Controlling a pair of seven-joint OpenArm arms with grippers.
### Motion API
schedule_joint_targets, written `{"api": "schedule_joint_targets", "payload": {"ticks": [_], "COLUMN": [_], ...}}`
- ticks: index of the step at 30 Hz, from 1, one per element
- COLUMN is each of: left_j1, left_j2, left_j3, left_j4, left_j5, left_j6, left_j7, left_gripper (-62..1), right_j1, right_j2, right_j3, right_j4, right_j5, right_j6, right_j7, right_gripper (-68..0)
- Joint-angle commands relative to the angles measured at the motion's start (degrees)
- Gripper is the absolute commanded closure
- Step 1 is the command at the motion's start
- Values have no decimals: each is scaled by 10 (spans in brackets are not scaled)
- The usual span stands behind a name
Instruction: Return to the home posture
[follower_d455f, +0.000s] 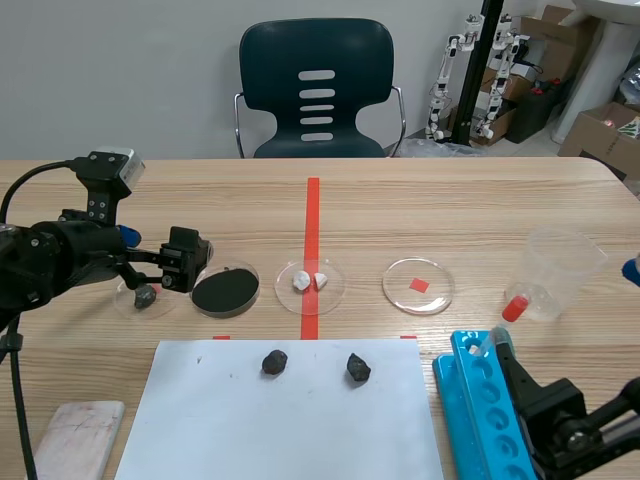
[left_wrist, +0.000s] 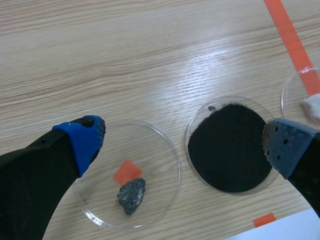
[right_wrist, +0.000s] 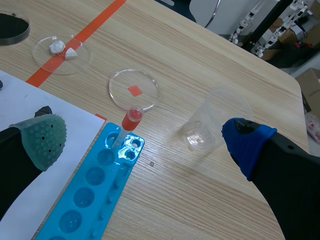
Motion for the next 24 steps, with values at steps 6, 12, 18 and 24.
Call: {"api": "schedule_joint_targets", "payload": {"ticks": [6, 12, 18, 24], "left_j1": [-9, -9, -9, -1], "left_j2": [-4, -4, -4, -6], "left_j3": [-3, -3, -3, -3], "left_j4": [4, 4, 4, 4], "left_j5": [-4, -4, -4, -4], "left_j6": [-19, -19, -19, -19], "left_j7": [-29, -29, -29, -53], "left_gripper": [-623, -623, -623, -623], "right_j1": [1, 1, 1, 1], "right_j2": [0, 0, 0, 0], "right_j3": [2, 2, 2, 2], "right_j4": [10, 10, 10, 10], "right_j5": [4, 4, 4, 4], "right_j6": [-2, -2, -2, -2], "right_j7": [6, 6, 6, 6], "right_gripper": [-679, -679, -679, -679]}}
